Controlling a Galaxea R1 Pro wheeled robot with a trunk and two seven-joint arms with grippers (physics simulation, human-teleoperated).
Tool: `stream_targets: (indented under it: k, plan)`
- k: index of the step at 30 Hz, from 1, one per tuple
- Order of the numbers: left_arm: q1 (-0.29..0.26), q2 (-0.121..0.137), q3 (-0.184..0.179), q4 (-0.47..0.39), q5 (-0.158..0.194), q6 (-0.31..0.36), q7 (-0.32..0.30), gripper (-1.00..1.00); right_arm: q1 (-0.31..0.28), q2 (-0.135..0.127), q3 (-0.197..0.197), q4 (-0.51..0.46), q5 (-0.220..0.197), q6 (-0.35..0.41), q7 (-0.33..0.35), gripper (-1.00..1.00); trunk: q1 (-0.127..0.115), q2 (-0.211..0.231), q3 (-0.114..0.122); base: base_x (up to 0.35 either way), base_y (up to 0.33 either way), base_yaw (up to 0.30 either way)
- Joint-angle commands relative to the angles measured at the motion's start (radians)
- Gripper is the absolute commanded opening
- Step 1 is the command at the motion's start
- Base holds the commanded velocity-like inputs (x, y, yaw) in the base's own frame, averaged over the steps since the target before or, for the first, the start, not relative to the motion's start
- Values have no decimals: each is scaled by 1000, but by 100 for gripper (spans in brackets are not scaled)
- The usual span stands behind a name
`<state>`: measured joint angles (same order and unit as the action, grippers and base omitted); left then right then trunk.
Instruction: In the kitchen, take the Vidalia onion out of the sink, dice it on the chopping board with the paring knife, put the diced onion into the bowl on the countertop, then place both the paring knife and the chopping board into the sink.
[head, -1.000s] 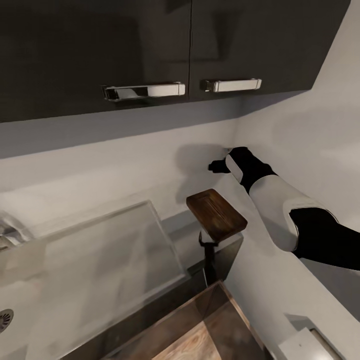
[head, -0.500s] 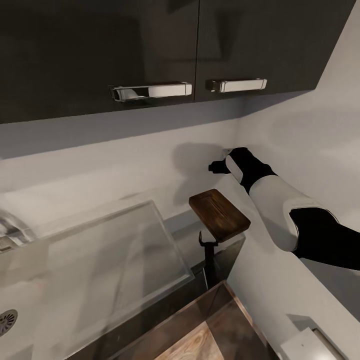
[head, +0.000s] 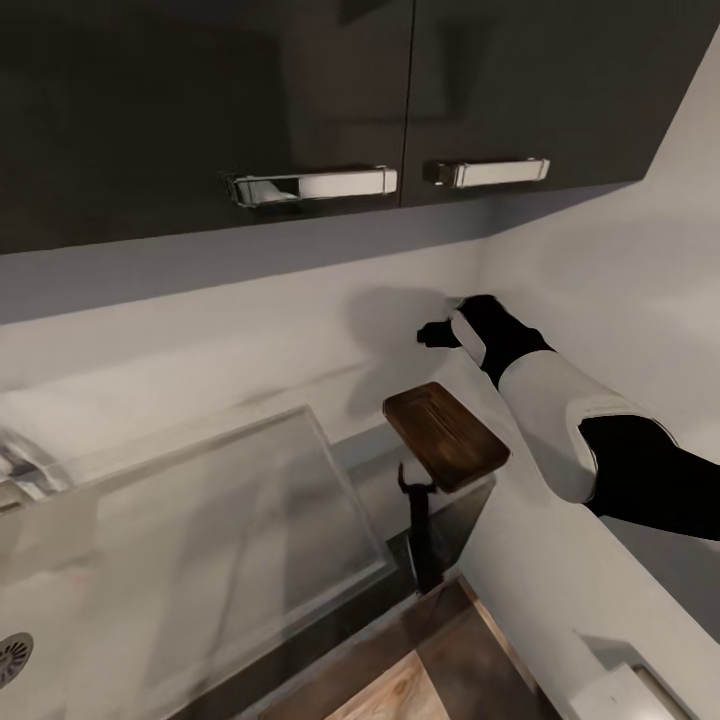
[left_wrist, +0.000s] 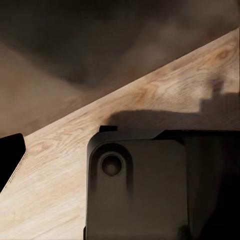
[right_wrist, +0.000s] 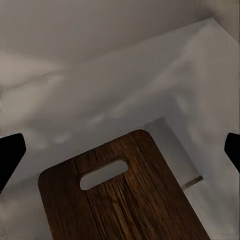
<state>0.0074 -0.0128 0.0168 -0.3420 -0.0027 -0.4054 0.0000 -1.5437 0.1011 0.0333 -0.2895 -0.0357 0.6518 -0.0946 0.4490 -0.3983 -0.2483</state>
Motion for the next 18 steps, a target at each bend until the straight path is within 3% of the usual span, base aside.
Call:
stream_targets:
  k: [1,18]
  plan:
    - [1,0,2,-2,0,-1,0,100,-1,0,3,-1,-4,5,-5,100,1,-2,-2,238,153,0]
    - [0,-1,2,-2,0,-1,-1,100,-1,0,3,13,-4,5,-5,100,1,-2,-2,116,0,0]
